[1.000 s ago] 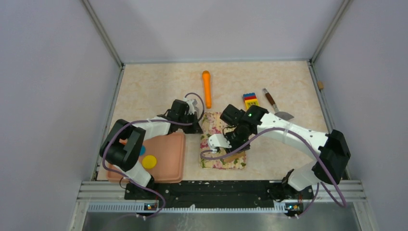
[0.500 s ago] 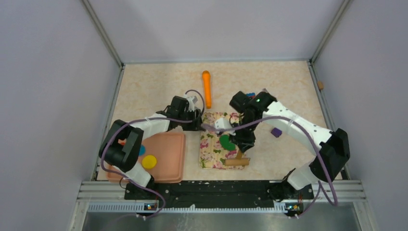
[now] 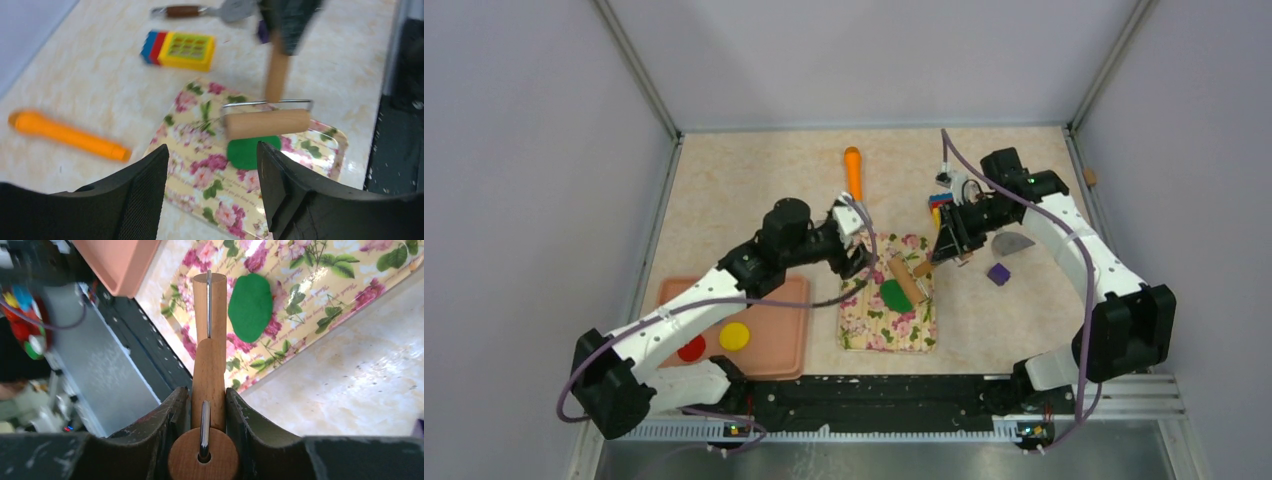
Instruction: Roll out the dumpling wrappers from the dough
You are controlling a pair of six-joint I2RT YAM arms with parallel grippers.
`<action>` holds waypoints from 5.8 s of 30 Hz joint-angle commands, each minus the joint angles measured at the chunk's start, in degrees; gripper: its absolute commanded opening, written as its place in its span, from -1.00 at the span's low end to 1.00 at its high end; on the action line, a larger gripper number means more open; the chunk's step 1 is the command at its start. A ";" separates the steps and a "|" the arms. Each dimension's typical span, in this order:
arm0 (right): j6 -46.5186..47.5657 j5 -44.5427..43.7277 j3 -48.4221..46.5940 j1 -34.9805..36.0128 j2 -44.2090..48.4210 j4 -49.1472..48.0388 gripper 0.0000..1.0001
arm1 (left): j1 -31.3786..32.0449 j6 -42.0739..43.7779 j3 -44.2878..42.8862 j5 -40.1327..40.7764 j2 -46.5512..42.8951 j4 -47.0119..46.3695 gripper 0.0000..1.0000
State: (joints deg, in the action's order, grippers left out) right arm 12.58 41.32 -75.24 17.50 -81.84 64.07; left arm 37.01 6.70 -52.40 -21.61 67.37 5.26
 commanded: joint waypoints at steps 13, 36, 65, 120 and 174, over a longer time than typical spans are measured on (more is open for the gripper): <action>-23.08 9.82 7.01 -2.60 5.60 -15.19 -1.00 | 15.72 20.09 -6.28 -0.02 16.52 -9.64 -0.04; -22.63 -6.49 15.41 -0.71 2.35 -20.09 -1.00 | 15.81 9.41 0.94 -0.42 28.09 -23.39 -1.00; -21.45 -18.22 19.32 7.03 -9.69 -26.13 -1.00 | 13.81 6.00 8.77 3.00 31.55 -22.64 -1.00; -16.73 -16.46 4.90 8.02 -5.92 -17.07 -1.00 | 10.98 6.39 3.82 -4.58 22.45 -12.13 -1.00; -17.14 -16.25 2.29 6.93 -7.01 -15.73 -1.00 | 5.79 1.38 -6.21 -7.03 25.17 -9.14 -1.00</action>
State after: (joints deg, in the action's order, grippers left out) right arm -8.36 31.18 -76.05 26.70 -90.63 47.13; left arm 42.98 13.56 -55.20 -27.05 88.49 0.91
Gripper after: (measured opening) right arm 0.327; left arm 0.257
